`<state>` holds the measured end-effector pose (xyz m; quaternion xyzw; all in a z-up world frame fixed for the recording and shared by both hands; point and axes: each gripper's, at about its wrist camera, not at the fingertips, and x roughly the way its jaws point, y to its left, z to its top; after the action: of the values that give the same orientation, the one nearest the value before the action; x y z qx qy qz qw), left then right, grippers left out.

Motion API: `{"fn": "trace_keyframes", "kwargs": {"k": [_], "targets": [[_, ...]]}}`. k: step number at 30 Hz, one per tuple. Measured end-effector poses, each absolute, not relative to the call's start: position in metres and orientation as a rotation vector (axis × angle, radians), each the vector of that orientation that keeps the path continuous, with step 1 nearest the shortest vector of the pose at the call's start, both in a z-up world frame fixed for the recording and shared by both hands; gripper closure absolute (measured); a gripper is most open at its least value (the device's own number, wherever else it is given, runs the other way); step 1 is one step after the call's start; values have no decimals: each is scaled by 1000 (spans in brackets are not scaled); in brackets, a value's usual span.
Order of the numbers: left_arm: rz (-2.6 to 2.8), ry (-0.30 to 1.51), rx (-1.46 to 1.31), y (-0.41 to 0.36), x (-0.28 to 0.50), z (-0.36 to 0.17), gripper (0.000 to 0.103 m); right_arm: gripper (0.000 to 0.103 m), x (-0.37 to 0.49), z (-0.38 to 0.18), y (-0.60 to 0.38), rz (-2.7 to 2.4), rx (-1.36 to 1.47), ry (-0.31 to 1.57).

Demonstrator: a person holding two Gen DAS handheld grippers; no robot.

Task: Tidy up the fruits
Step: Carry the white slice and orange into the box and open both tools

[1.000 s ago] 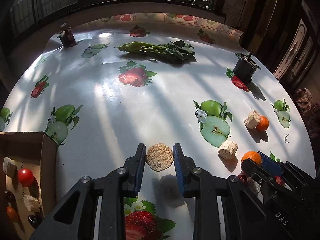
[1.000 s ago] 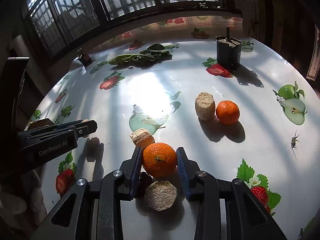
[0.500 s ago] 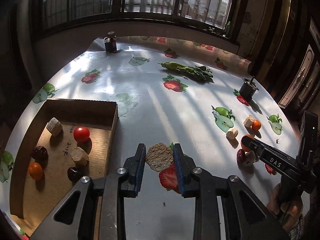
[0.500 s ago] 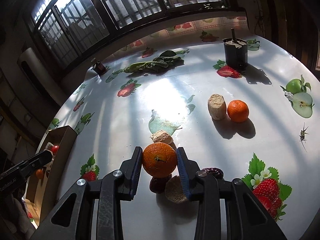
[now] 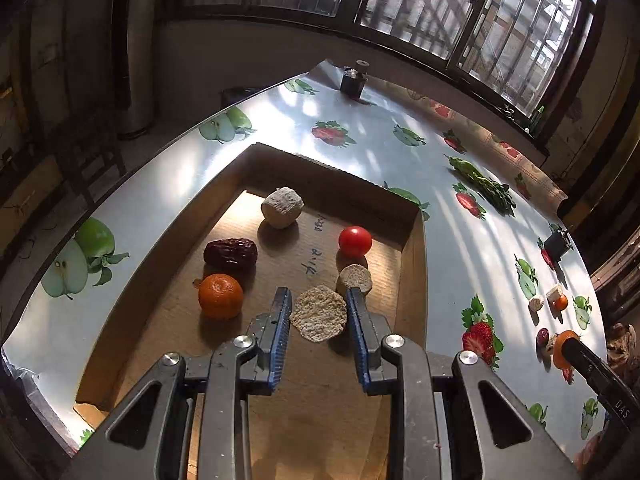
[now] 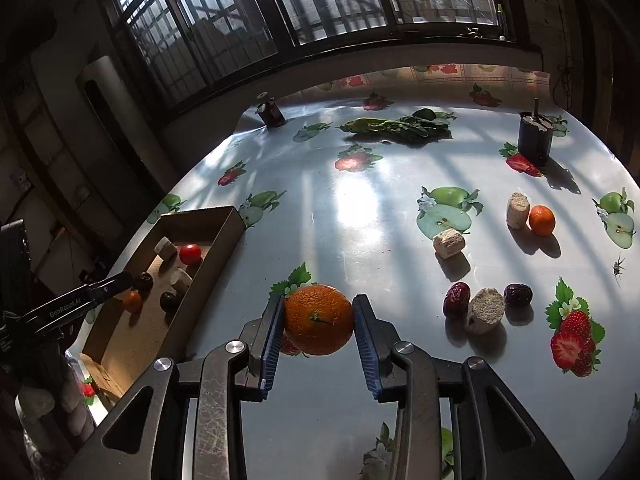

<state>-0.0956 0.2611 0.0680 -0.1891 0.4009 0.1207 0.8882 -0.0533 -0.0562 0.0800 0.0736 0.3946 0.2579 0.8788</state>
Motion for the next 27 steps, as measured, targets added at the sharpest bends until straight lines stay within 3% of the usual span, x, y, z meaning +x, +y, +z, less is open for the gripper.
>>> {"fn": "trace_keyframes", "kwargs": {"k": [7, 18, 27], "targets": [[342, 883, -437, 313, -114, 43, 76, 65, -75, 81, 47, 692, 45, 859], [319, 931, -450, 327, -109, 19, 76, 65, -73, 29, 151, 716, -170, 964], [275, 894, -482, 324, -110, 26, 58, 64, -84, 25, 172, 691, -281, 905]]}}
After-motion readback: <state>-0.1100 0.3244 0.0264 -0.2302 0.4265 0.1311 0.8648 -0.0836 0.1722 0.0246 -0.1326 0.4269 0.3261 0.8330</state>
